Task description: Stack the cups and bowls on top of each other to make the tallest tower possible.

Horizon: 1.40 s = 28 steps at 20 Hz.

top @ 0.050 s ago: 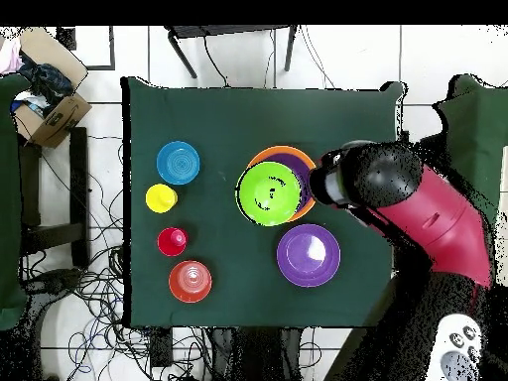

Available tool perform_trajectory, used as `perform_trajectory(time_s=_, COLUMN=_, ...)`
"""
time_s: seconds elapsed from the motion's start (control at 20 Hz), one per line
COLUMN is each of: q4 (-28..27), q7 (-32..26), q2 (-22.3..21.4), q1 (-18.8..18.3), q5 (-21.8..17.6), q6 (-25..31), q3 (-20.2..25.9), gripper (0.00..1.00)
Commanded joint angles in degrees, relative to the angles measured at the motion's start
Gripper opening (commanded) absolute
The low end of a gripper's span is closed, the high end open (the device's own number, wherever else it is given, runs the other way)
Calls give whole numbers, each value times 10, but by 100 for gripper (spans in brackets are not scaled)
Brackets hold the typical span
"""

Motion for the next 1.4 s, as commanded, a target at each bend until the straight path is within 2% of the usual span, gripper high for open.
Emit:
perform_trajectory(time_s=0.05, q4=93, q7=-77, q2=16, q1=-9, q5=-45, q6=-38, q3=99, gripper=100)
perform_trajectory(time_s=0.45, q4=149, q7=-61, q2=11, q1=-20, q5=-49, q6=-102, q3=120, gripper=100)
perform_trajectory(time_s=1.0, q4=184, q7=-50, q2=30, q1=-50, q5=-67, q6=-174, q3=155, gripper=100)
perform_trajectory(time_s=1.4, q4=202, q7=-56, q2=38, q1=-74, q5=-86, q6=-193, q3=175, gripper=100)
